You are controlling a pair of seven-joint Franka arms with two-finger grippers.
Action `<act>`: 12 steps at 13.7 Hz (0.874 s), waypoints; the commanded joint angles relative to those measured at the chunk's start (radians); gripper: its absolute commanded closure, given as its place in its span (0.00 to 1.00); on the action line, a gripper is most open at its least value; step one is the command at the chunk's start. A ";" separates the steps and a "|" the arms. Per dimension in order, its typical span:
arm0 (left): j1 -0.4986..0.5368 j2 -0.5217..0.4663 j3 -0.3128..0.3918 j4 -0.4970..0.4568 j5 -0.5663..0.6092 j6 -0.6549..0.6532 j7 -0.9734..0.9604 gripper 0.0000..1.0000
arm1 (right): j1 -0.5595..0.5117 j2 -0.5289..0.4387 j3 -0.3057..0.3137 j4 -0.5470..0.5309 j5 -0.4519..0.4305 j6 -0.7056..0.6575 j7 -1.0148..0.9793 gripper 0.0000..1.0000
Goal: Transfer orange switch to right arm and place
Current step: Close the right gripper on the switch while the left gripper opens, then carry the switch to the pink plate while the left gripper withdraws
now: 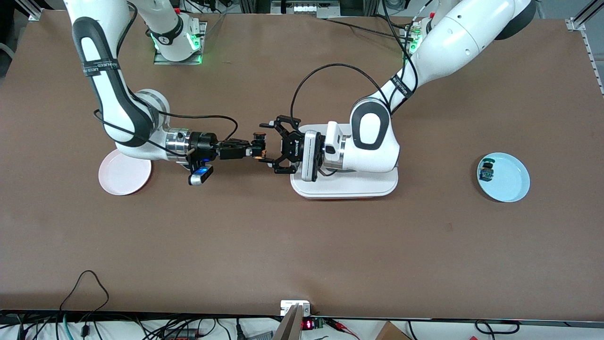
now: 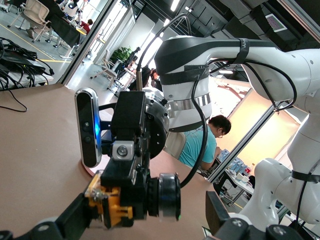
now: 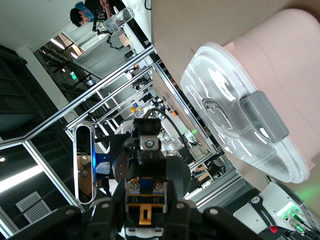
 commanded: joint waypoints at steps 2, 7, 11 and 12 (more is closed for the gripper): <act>0.005 -0.027 0.006 0.006 -0.021 -0.014 -0.040 0.00 | -0.066 0.002 0.000 0.070 -0.186 -0.039 0.051 1.00; 0.009 -0.027 0.008 0.070 0.184 -0.028 -0.253 0.00 | -0.224 -0.007 0.000 0.233 -0.724 -0.224 0.048 1.00; 0.034 -0.026 0.011 0.113 0.424 -0.128 -0.445 0.00 | -0.284 -0.024 0.000 0.373 -1.105 -0.332 -0.004 1.00; 0.034 -0.027 0.013 0.113 0.476 -0.134 -0.506 0.00 | -0.284 -0.041 -0.001 0.373 -1.198 -0.320 -0.035 1.00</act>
